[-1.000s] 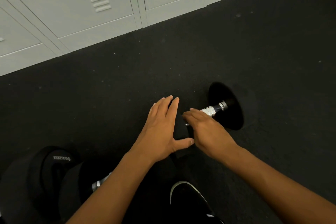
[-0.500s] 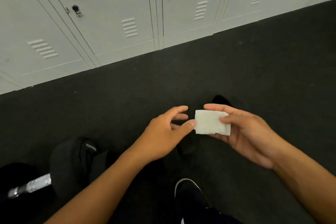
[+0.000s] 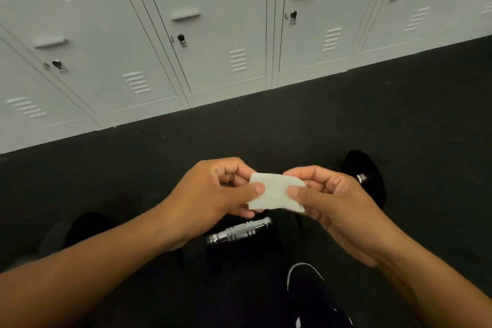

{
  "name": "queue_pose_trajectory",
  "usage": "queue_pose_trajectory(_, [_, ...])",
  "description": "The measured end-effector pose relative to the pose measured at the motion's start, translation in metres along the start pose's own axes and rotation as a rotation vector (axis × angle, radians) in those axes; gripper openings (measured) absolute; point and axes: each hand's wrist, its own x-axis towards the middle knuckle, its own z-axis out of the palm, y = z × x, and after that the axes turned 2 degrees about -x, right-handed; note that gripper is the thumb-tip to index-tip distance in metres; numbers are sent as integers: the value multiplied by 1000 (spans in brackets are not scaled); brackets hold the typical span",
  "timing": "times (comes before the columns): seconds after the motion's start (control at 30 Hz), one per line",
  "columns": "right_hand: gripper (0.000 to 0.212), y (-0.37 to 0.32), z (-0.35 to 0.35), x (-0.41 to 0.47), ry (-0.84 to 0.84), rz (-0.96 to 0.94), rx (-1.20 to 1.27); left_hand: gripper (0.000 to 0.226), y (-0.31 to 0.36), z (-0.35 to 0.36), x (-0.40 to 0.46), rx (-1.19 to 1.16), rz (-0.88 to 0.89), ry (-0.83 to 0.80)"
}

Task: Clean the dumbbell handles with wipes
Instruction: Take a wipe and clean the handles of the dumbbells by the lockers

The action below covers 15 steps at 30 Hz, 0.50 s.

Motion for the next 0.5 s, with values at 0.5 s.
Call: queue_pose_trajectory(0.5, [23,106,57,26,-39,-26,-265,8,-132,-18,-32,67,72,278])
